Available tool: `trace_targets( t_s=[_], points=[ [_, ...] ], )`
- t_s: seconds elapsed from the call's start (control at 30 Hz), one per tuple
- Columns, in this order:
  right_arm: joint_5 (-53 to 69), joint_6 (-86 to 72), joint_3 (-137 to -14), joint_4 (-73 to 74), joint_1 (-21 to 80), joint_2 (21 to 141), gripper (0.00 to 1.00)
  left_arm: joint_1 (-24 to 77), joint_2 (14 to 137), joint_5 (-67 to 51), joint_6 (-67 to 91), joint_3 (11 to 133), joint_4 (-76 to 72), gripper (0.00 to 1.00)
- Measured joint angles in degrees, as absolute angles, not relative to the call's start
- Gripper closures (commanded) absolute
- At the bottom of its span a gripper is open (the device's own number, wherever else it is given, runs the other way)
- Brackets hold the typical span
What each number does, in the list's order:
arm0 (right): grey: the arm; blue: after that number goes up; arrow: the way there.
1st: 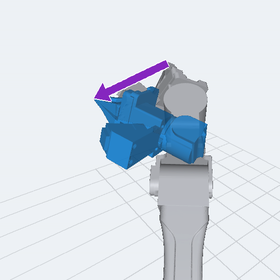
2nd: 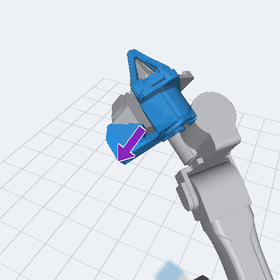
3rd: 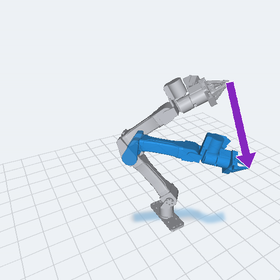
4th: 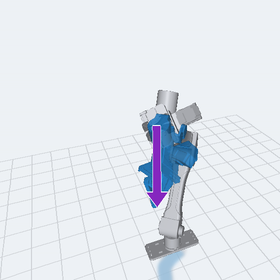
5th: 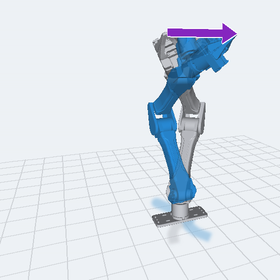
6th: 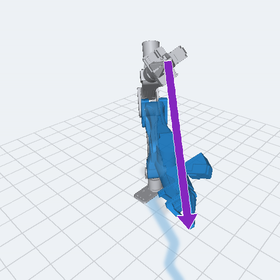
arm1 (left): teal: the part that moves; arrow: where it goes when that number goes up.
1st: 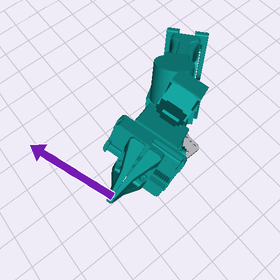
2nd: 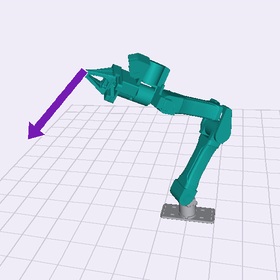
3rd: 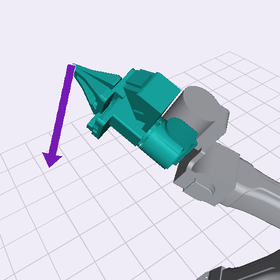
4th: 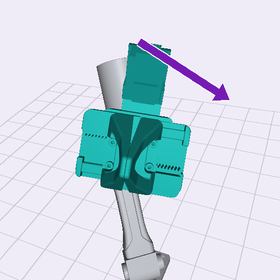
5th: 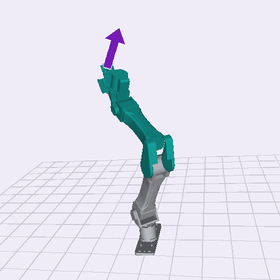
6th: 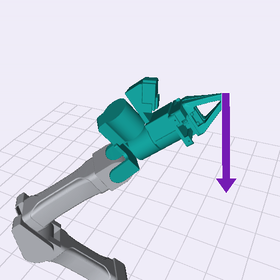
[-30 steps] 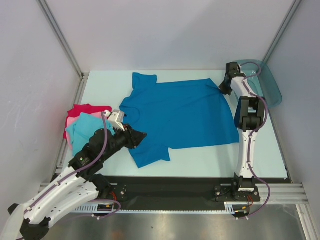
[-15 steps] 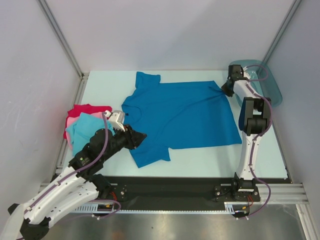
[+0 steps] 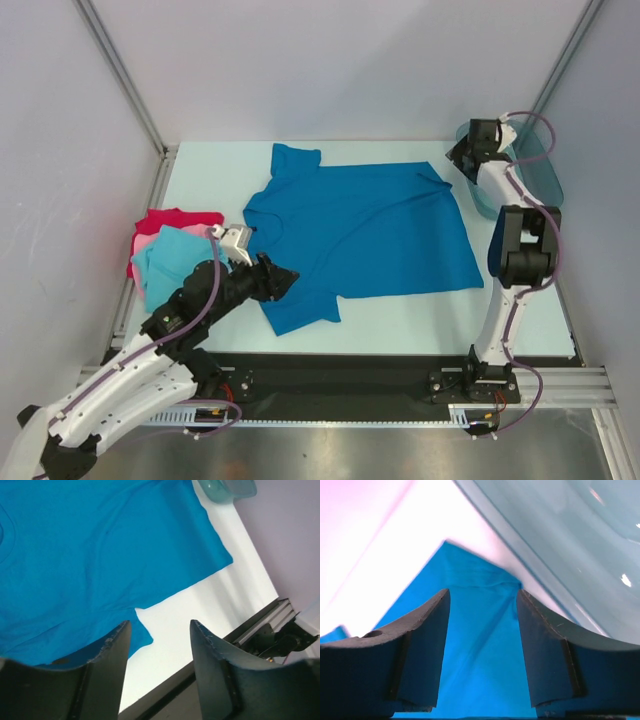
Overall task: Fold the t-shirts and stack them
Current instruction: Flatten the tshirt out, then fold the tshirt
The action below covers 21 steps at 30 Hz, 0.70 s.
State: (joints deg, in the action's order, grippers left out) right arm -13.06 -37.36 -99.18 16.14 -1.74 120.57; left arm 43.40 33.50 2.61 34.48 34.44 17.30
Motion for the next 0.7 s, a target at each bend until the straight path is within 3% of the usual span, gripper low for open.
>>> trace_targets(
  t_s=[0.07,0.23,0.3,0.33,0.47,0.57,0.7],
  points=[
    [-13.32,-37.76,-96.53,15.90,-1.58,116.38,0.40,43.44,34.09,2.68,34.96,33.43,16.53,0.39],
    [-12.88,-40.56,-76.71,13.32,-1.41,93.41,0.40,43.55,38.89,2.35,36.40,28.91,9.32,0.64],
    [-12.47,-41.60,-66.43,11.49,-1.76,81.91,0.41,43.64,41.32,2.31,37.69,26.41,6.39,0.69],
    [-12.23,-42.04,-61.36,10.76,-2.09,76.16,0.41,43.72,42.89,2.24,38.22,25.06,5.08,0.68],
    [-11.49,-44.45,-44.58,11.22,-3.55,58.26,0.41,44.40,47.29,2.20,40.21,22.22,2.00,0.44],
    [-10.39,-45.82,-33.63,12.97,-3.86,47.83,0.41,45.28,49.28,2.11,41.28,22.11,-0.38,0.34],
    [-8.91,-46.37,-26.87,18.96,-3.88,38.19,0.40,46.30,48.45,2.13,42.46,21.80,-2.96,0.35]
  ],
)
